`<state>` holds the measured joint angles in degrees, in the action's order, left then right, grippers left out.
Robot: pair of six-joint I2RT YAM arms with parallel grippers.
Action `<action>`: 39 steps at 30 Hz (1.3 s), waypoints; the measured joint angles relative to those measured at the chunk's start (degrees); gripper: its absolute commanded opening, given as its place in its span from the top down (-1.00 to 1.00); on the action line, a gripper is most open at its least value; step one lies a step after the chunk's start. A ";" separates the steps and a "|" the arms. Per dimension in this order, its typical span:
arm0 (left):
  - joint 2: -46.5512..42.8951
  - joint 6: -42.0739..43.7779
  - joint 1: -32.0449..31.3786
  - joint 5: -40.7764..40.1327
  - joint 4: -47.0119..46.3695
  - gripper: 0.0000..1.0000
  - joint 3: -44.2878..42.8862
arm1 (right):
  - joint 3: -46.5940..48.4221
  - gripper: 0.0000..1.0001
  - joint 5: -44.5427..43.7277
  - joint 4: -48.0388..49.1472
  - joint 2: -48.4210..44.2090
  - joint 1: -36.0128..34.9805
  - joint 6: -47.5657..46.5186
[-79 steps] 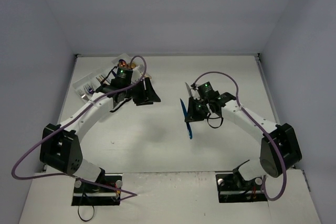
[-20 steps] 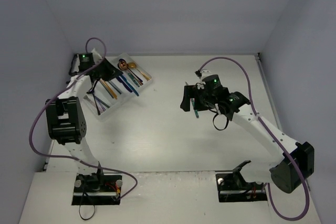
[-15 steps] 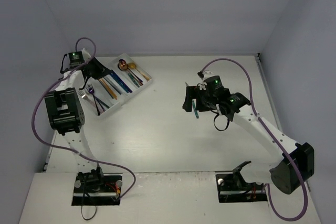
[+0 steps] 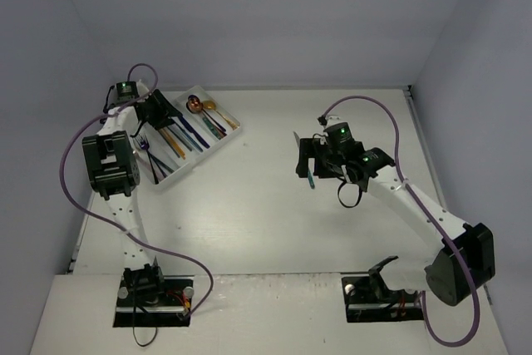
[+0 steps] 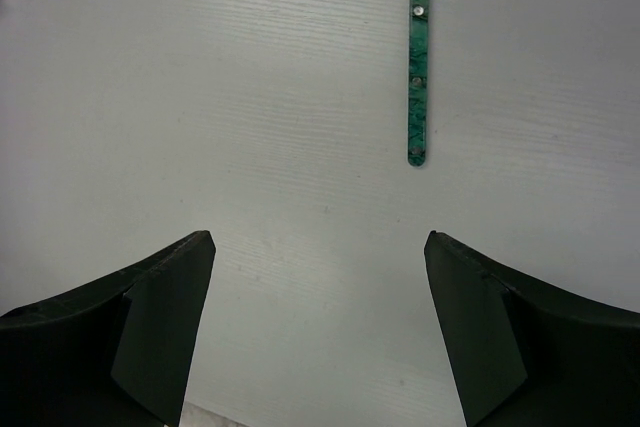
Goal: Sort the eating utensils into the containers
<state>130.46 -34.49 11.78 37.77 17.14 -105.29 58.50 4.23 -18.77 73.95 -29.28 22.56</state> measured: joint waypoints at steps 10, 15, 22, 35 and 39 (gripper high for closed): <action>-12.17 6.59 -1.43 -11.63 10.33 -0.19 2.09 | 4.66 -0.61 -7.83 0.16 14.87 0.10 -0.61; -23.02 8.70 -6.91 -17.01 12.78 -0.19 8.28 | 7.41 -0.58 -10.49 0.74 22.20 0.58 -0.76; -38.64 9.19 -20.79 -19.99 15.29 -0.19 22.37 | 9.56 -0.11 -12.90 1.39 31.23 0.80 -1.32; -52.48 6.94 -33.84 -23.10 18.64 -0.19 33.74 | 14.92 1.00 -11.85 3.34 37.85 1.48 -3.55; -52.46 6.08 -34.57 -23.21 18.96 -0.19 34.70 | 15.85 1.00 -10.40 3.69 38.45 1.39 -5.45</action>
<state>78.00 -28.42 -22.79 14.56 36.10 -70.59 74.35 -6.17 -15.08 112.40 -27.89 17.11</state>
